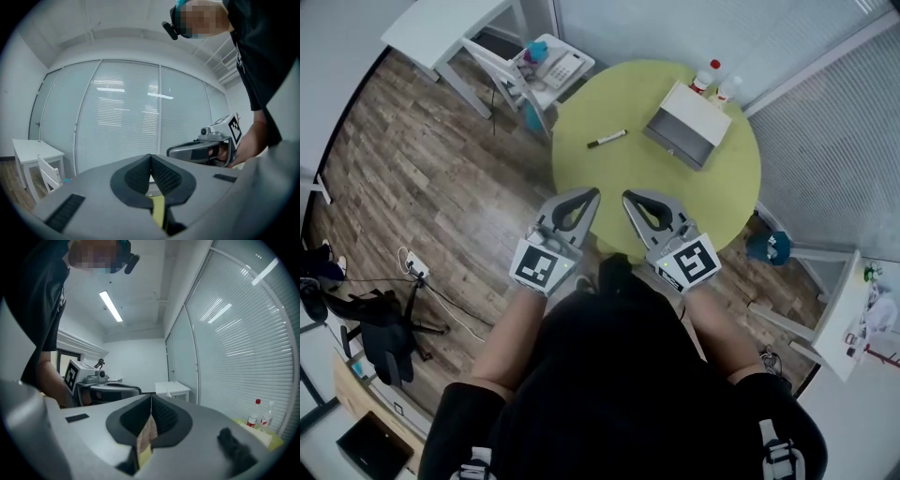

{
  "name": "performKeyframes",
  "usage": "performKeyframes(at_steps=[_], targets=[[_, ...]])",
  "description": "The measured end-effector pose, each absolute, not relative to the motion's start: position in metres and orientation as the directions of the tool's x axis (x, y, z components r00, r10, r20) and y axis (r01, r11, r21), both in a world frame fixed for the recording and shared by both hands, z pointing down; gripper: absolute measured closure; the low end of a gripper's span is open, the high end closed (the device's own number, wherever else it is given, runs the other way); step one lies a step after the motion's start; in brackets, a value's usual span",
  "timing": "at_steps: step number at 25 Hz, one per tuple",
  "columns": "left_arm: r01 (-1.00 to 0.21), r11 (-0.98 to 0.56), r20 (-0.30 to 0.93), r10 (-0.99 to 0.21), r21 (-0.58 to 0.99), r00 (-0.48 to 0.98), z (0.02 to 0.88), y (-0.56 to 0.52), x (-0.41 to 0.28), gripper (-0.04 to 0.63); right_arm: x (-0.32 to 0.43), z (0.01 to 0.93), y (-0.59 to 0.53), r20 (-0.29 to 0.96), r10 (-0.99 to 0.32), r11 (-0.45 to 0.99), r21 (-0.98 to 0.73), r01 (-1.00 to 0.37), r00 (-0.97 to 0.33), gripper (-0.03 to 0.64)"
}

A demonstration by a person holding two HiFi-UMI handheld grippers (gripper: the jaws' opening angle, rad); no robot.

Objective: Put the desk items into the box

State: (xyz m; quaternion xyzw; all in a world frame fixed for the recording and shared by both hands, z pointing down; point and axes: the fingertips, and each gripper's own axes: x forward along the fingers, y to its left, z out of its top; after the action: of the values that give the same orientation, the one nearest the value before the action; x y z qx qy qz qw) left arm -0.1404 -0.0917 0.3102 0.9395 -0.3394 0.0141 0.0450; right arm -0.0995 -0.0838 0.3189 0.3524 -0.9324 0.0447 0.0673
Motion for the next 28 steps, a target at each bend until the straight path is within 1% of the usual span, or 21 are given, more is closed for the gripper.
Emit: performKeyframes(at_steps=[8,13,18,21,28], targets=[[-0.671,-0.739,0.12,-0.662,0.057,0.739,0.333,-0.145,-0.099,0.584,-0.059,0.332,-0.144,0.155,-0.603,0.786,-0.047,-0.616,-0.782,0.6],[-0.694,-0.718,0.137,-0.682,0.062,0.718,0.35,-0.171,-0.081,0.584,-0.042,0.353,-0.169,0.17,-0.582,0.798,-0.067,-0.599,-0.795,0.6],[-0.686,-0.724,0.178,-0.668,0.067,0.723,0.375,-0.195,-0.074,0.584,-0.037,0.38,-0.187,0.196,-0.578,0.791,-0.103,-0.603,-0.792,0.6],[-0.681,-0.729,0.176,-0.664,0.063,0.727,0.388,-0.216,-0.077,0.584,-0.041,0.397,-0.204,0.217,-0.579,0.786,-0.107,-0.609,-0.786,0.6],[-0.684,-0.724,0.187,-0.663,0.086,0.725,0.428,-0.263,-0.079,0.583,-0.033,0.434,-0.251,0.236,-0.629,0.743,-0.097,-0.662,-0.74,0.6]])
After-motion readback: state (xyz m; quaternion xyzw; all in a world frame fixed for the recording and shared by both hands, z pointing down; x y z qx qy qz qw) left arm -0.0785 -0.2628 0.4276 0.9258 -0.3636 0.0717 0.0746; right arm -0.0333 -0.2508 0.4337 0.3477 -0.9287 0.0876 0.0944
